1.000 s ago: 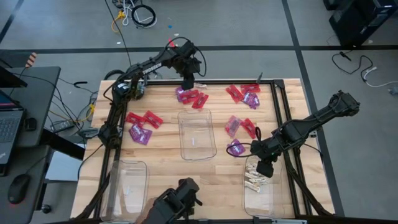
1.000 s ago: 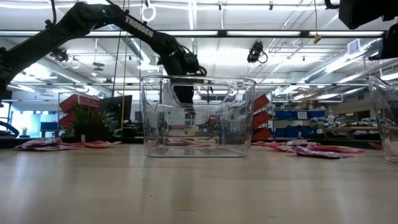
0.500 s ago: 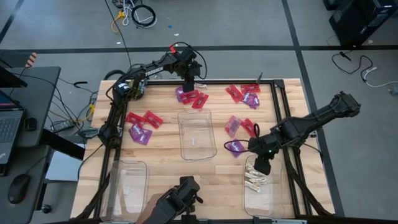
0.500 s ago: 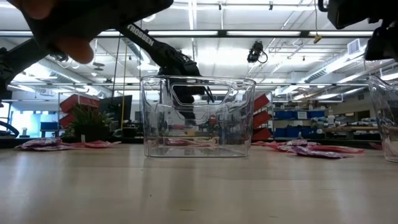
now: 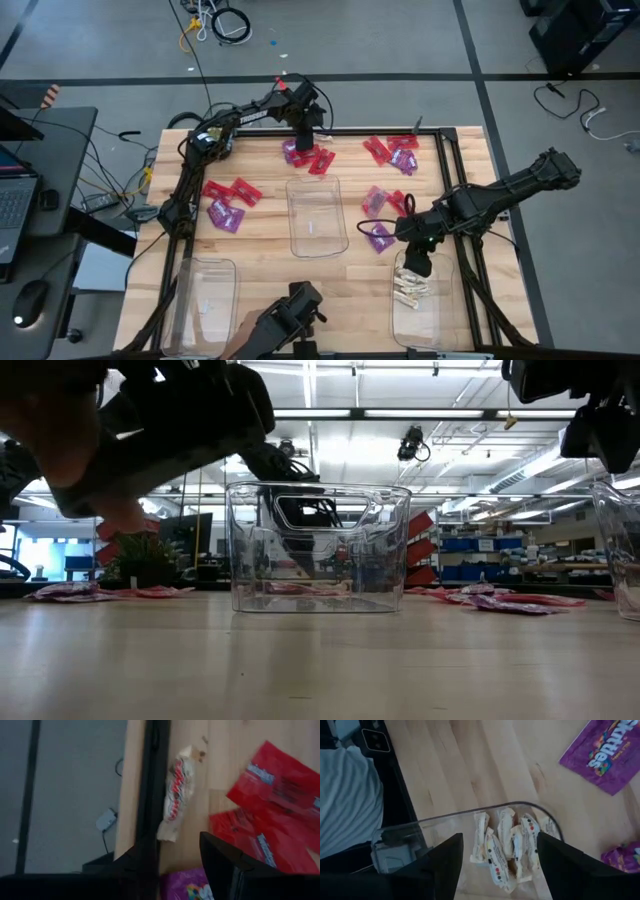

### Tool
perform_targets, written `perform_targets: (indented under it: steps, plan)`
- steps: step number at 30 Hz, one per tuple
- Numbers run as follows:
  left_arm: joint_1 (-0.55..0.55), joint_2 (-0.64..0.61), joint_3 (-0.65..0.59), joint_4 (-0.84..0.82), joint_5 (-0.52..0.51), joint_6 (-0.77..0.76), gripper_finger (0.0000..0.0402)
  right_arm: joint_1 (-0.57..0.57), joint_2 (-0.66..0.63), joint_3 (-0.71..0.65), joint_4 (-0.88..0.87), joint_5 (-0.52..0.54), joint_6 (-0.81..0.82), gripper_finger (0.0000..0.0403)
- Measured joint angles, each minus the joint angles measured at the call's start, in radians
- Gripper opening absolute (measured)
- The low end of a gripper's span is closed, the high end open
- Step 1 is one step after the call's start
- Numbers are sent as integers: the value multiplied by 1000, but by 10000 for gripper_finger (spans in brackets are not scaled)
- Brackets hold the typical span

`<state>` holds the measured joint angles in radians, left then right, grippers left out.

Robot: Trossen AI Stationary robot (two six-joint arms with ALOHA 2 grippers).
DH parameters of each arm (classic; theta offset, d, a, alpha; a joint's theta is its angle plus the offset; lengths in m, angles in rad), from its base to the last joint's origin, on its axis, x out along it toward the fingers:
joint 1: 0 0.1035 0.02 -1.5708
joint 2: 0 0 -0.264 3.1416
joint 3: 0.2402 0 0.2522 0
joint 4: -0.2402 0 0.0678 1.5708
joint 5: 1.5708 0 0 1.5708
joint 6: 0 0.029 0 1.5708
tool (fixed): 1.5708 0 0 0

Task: Sort candy
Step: Put the white chocolate bar into the right transparent bin

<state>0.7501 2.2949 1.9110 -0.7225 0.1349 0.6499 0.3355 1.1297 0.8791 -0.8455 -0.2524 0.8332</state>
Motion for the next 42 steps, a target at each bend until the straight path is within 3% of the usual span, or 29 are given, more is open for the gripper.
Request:
perform_targets:
  steps: [15, 19, 25, 35, 42]
  plan:
    - [2, 49, 3, 40, -37, 3, 150, -18, 0, 0, 7, 5, -25, 234]
    - [3, 49, 3, 42, -44, 4, 118, -22, 0, 0, 7, 5, -25, 227]
    - [3, 49, 5, 51, -52, 5, 15, -23, 0, 0, 7, 21, -33, 215]
    - [2, -13, 3, 31, -51, -4, 0, -24, -11, 1, 9, 27, -44, 205]
    - [3, -102, 3, 12, 34, -51, 0, -27, -20, 54, 16, 101, -93, 203]
